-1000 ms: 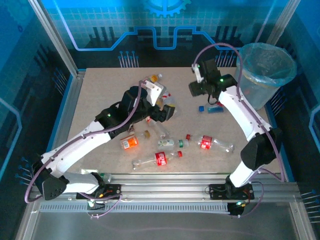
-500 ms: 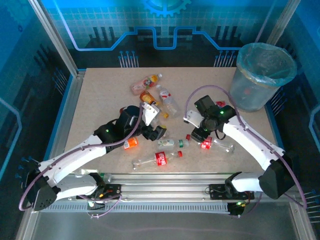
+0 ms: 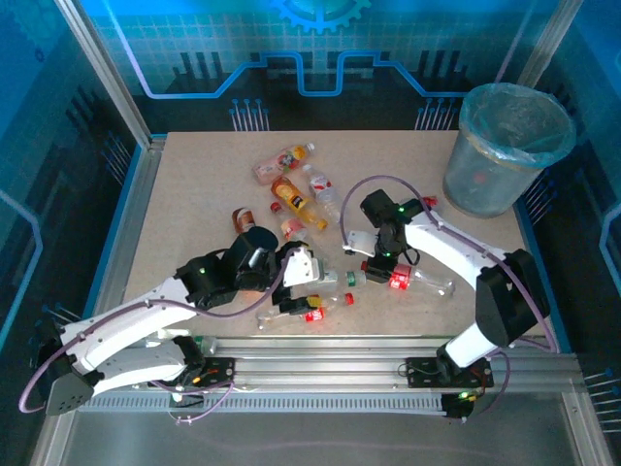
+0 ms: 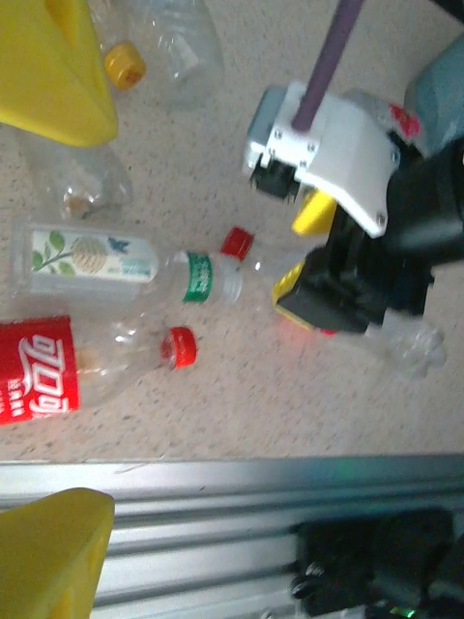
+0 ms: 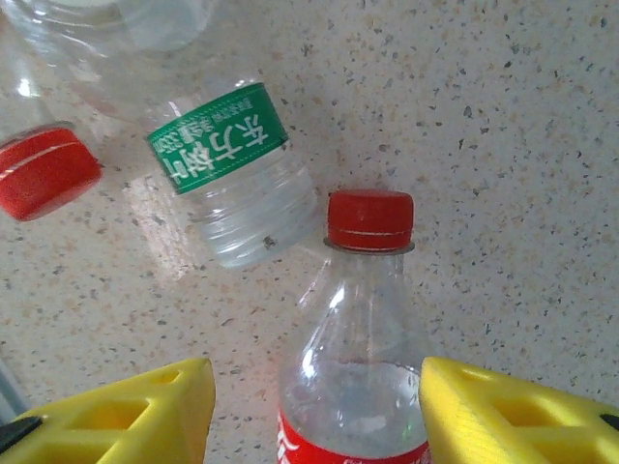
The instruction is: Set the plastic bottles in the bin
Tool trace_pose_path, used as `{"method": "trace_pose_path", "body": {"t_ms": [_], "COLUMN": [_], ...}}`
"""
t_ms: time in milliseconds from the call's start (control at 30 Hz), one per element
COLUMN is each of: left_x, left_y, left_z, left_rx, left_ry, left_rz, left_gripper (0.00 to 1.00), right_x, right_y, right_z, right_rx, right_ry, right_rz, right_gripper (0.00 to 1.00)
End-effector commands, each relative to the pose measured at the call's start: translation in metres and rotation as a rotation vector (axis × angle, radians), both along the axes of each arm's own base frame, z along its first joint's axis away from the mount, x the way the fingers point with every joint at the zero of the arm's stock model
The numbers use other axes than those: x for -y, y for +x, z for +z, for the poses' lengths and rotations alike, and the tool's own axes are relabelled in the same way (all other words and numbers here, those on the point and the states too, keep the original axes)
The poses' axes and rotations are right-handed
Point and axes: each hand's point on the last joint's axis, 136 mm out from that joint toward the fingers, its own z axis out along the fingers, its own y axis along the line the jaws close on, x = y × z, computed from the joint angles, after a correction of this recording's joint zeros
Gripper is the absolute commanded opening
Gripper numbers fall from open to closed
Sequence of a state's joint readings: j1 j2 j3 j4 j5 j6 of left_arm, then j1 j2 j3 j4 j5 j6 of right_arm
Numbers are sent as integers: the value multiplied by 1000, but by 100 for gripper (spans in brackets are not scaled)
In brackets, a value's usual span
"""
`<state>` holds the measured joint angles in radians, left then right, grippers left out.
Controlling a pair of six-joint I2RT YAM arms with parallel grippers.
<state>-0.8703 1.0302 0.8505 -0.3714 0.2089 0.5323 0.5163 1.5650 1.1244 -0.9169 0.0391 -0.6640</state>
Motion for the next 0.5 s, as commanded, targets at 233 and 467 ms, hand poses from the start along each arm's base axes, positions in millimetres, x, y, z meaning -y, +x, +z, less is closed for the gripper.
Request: {"method": "trace_pose_path", "body": {"t_ms": [233,467], "left_x": [-4,-8], "left_y": [-22,-21], "left_z": [8,7], "left_rx": [65,80], "left_ry": [8,22], "left_rz": [-105,-94], "left_gripper": [93,93], "right_x": [-2,1], "right_y": [27,33], "right_z": [-16,-30], "right_rx": [31,6], "right_ry": [9,-4], "right_rz": [55,35], "right_gripper": [59,61]}}
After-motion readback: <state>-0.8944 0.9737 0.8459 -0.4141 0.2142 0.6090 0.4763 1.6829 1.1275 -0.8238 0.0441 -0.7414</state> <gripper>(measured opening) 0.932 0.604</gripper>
